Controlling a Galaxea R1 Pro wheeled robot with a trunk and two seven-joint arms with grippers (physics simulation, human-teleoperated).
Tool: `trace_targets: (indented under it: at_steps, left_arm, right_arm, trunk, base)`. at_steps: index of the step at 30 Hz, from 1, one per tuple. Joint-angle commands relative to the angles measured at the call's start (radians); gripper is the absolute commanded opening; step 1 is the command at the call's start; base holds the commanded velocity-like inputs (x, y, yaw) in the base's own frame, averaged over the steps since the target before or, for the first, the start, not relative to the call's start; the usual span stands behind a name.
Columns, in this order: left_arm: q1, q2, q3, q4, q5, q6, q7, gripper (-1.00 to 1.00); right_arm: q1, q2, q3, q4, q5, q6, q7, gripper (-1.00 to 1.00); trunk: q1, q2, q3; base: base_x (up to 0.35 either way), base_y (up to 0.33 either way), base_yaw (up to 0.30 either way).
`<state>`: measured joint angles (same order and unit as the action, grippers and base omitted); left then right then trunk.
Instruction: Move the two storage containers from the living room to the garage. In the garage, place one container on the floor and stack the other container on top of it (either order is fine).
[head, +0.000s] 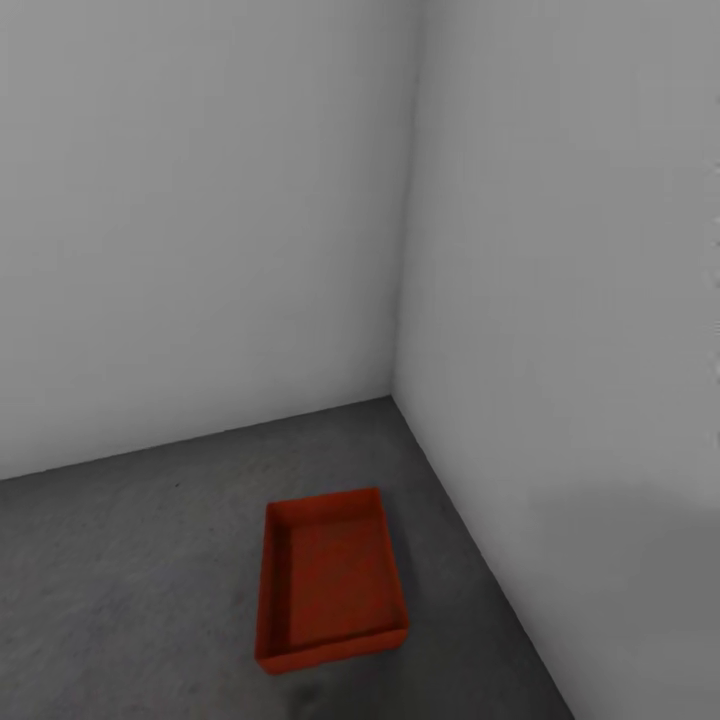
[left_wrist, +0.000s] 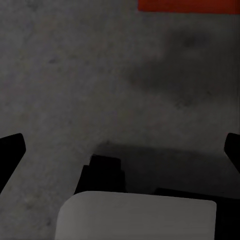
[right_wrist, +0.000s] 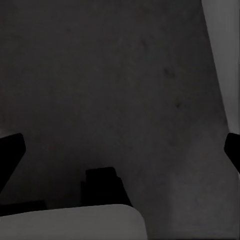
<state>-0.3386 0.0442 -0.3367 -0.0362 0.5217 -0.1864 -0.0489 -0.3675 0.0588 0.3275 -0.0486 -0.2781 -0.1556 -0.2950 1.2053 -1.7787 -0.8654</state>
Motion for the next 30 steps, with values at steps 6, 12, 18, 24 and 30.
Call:
trace_targets:
  at_steps: [6,12,18,24,30]
  left_arm:
    - [0.0,0.0,-0.007,0.001,0.01,-0.002,-0.005,1.0]
    - [0.0,0.0,-0.007,0.001,0.01,-0.002,-0.005,1.0]
    - [0.0,0.0,-0.007,0.001,0.011,-0.002,-0.005,1.0]
    - [0.0,0.0,-0.007,0.001,0.01,-0.005,-0.006,1.0]
    - [0.0,0.002,-0.007,0.001,0.01,-0.01,-0.006,1.0]
  right_arm:
    - [-0.001,0.001,0.008,0.001,-0.01,-0.004,-0.003,1.0]
    - [-0.001,0.001,0.008,0.001,-0.01,-0.004,-0.003,1.0]
    - [-0.001,0.001,0.008,0.001,-0.01,-0.004,-0.003,1.0]
    - [-0.001,0.001,0.009,0.001,-0.01,-0.003,-0.002,1.0]
    - [-0.001,0.003,0.011,0.03,-0.009,-0.001,0.02,1.0]
  trunk:
    - [0.0,0.0,-0.001]
    - [0.0,0.0,-0.004]
    - [0.0,0.0,-0.01]
    - [0.0,0.0,-0.011]
    - [0.0,0.0,-0.011]
  base:
    - [-0.002,-0.001,-0.043]
    - [0.0,0.0,-0.008]
    - [0.0,0.0,-0.002]
    - [0.0,0.0,0.0]
    - [0.0,0.0,0.0]
